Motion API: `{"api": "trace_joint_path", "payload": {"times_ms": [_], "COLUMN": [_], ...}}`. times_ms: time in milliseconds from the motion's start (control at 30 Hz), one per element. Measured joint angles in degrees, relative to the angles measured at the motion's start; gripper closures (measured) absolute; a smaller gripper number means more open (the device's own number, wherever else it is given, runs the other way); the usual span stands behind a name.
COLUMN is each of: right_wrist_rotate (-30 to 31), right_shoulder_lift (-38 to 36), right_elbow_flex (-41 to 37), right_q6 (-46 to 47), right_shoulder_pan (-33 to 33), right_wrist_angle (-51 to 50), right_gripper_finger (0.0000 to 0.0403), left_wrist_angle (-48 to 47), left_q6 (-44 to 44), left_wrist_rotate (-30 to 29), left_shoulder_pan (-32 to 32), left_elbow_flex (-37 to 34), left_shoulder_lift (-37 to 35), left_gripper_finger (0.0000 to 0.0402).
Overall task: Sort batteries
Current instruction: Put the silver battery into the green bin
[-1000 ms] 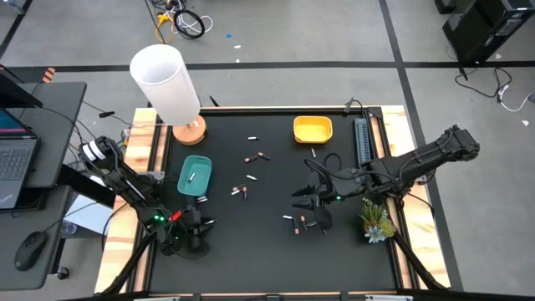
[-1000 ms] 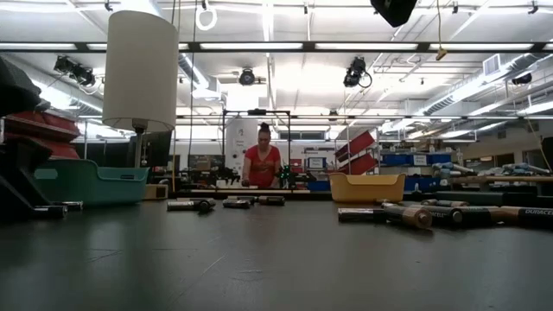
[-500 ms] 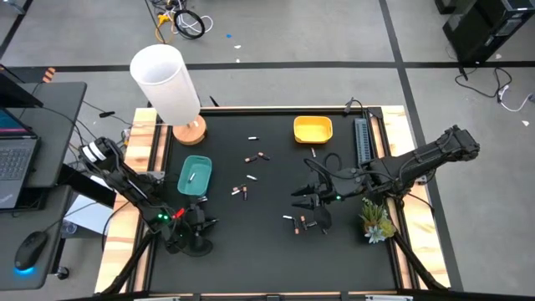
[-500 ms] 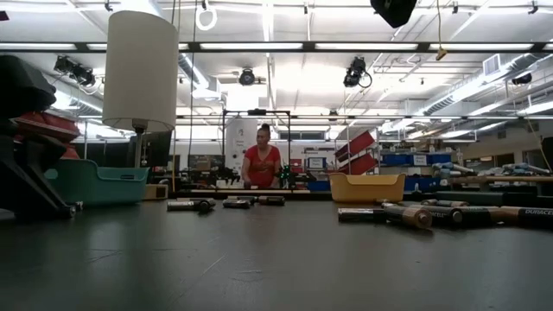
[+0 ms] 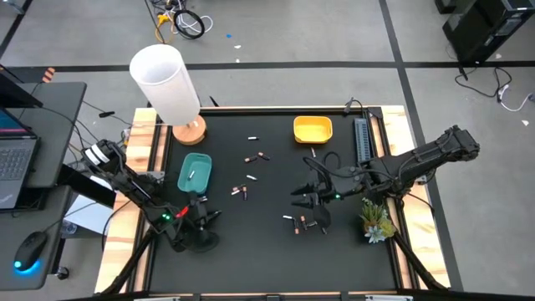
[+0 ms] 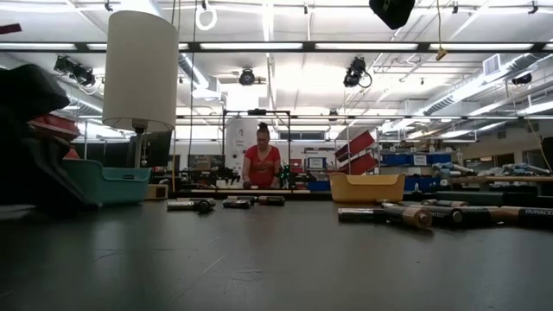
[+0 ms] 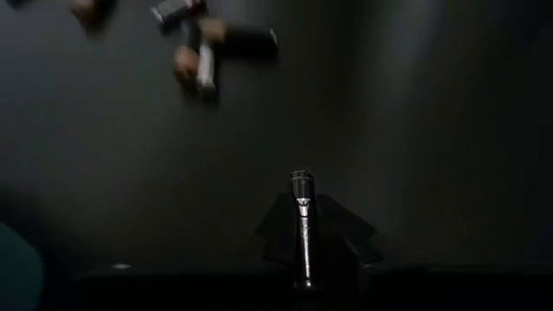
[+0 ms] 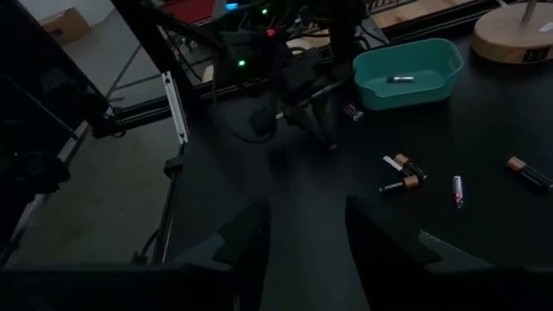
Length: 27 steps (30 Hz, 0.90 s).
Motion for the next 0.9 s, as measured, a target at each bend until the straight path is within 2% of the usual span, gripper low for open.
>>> {"api": "trace_joint_path", "payload": {"times_ms": [200,467,567,733,800,900], "right_wrist_rotate": [-0.13,-0.15,-0.17,-0.5,-0.61,-0.94], "right_shoulder_lift": [0.0,0.0,0.0,0.0,-0.02,-0.02], "right_elbow_flex": [0.0,0.0,0.0,0.02,0.02,0.02], "right_q6": [-0.13,-0.28,-0.4,-1.24,-1.3,-1.36], "right_shoulder_pan": [-0.02,0.0,0.0,-0.02,-0.02,-0.02], "right_wrist_angle": [0.03,0.07,0.08,0.47,0.5,0.53], "right_gripper_finger": [0.0243,0.0243,0.0243,0.0243,0.0243,0.0243], "left_wrist_angle": [1.2,0.74,-10.66,-45.1,-55.99,-66.21], "left_q6": [3.03,2.58,-2.7,-11.9,-12.9,-11.54], "left_wrist_rotate": [-3.62,-3.97,-4.12,-3.74,-0.45,9.69], "left_shoulder_pan": [2.16,4.74,7.6,13.68,17.01,22.57], "left_elbow_flex": [2.13,8.2,13.1,25.28,29.2,31.79], "left_shoulder_lift": [-0.11,-1.75,-4.27,-8.9,-10.09,-11.82], "left_gripper_finger": [0.0366,0.0366,0.0366,0.0366,0.0366,0.0366]}}
